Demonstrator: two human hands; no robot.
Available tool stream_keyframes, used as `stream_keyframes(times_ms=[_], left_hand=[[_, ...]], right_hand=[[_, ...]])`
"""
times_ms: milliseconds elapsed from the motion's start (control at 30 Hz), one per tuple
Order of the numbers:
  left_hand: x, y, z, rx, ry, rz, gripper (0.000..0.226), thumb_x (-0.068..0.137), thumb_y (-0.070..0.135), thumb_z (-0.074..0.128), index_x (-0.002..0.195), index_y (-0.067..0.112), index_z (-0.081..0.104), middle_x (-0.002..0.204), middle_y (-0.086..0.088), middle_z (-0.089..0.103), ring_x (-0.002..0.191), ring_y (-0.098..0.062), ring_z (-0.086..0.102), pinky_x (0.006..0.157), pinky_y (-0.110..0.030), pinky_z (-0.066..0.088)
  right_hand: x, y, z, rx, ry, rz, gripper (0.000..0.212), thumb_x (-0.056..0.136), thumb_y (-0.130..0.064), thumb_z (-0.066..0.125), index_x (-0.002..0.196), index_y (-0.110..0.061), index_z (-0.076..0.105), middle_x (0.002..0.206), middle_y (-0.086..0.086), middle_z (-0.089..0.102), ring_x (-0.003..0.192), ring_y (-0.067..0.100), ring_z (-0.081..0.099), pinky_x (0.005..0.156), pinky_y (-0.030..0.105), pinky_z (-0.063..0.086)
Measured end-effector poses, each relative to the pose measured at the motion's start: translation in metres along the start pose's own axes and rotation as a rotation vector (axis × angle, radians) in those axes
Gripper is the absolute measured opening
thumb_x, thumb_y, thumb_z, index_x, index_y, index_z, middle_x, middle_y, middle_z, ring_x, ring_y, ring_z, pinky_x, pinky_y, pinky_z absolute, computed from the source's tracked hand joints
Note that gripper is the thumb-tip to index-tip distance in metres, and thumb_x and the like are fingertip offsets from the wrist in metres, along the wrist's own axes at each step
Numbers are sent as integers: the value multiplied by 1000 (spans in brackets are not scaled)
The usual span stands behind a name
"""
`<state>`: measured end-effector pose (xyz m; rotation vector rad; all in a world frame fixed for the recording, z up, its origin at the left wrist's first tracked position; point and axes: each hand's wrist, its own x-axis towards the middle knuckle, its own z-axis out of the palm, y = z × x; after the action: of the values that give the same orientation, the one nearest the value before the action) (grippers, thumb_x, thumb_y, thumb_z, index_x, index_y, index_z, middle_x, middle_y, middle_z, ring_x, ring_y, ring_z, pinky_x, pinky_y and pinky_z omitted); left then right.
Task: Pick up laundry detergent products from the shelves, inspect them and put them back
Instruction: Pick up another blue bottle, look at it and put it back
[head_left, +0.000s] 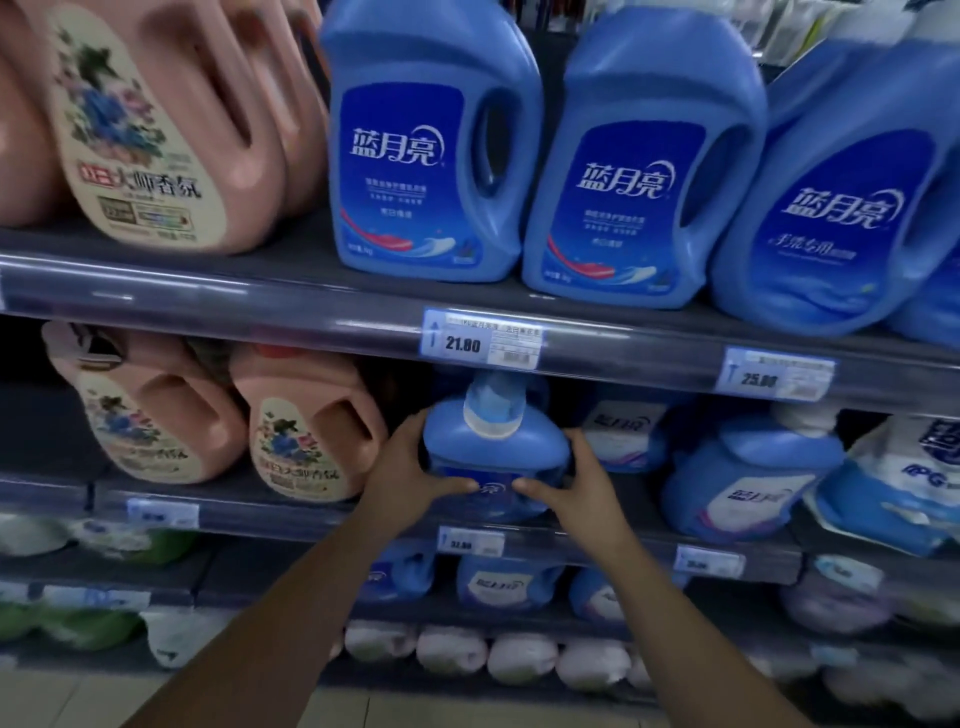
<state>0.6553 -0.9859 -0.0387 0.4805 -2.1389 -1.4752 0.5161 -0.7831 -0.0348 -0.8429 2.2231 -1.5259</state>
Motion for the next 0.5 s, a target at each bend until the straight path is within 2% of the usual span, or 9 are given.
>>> stream_keyframes(times_ms=[67, 100, 167, 233, 300, 400, 500], left_hand=[[-12, -1, 0, -7, 16, 85, 88, 65, 20, 98, 140, 28, 53, 139, 7, 62, 122, -1, 61, 99, -23, 52], [-19, 0, -1, -30, 26, 117, 83, 68, 18, 97, 138, 30, 55, 139, 6, 64, 124, -4, 62, 98, -25, 54], [-33, 5, -3, -78, 42, 148, 74, 73, 15, 95, 137, 24, 60, 136, 1, 67, 125, -16, 65, 97, -38, 56], [-47, 13, -7, -76, 46, 172, 67, 75, 22, 94, 134, 19, 63, 133, 1, 69, 123, -18, 67, 96, -42, 58], [-64, 27, -13, -78, 48, 189, 68, 74, 28, 94, 134, 26, 62, 132, 6, 69, 122, -13, 67, 94, -33, 58], [-94, 51, -18, -119, 26, 208, 77, 64, 29, 98, 132, 33, 62, 127, 7, 72, 115, -6, 69, 83, -16, 55], [-120, 66, -15, -144, 8, 248, 72, 63, 21, 97, 125, 32, 65, 123, 4, 73, 109, -7, 71, 79, -18, 56]], right_hand=[[-13, 0, -1, 5, -5, -20, 50, 78, -25, 92, 113, -32, 57, 111, -21, 72, 104, 1, 69, 85, 27, 58], [-20, -2, -1, -1, -3, -37, 51, 78, -25, 92, 114, -36, 57, 113, -20, 72, 107, 3, 69, 87, 32, 59], [-39, -8, -1, 7, 22, -67, 53, 79, -29, 92, 117, -44, 57, 119, -19, 71, 111, 4, 68, 90, 35, 59], [-59, -19, -4, 12, 53, -100, 54, 75, -42, 91, 116, -54, 57, 120, -22, 71, 112, 2, 68, 88, 30, 60], [-77, -31, -10, 19, 68, -135, 56, 69, -51, 89, 113, -60, 57, 119, -25, 71, 111, 1, 68, 85, 24, 59], [-104, -45, -21, 48, 49, -179, 57, 64, -48, 91, 112, -56, 61, 119, -22, 72, 110, 1, 68, 85, 14, 55], [-129, -55, -32, 48, 21, -217, 53, 66, -47, 90, 111, -51, 62, 118, -18, 72, 109, 5, 69, 85, 15, 54]])
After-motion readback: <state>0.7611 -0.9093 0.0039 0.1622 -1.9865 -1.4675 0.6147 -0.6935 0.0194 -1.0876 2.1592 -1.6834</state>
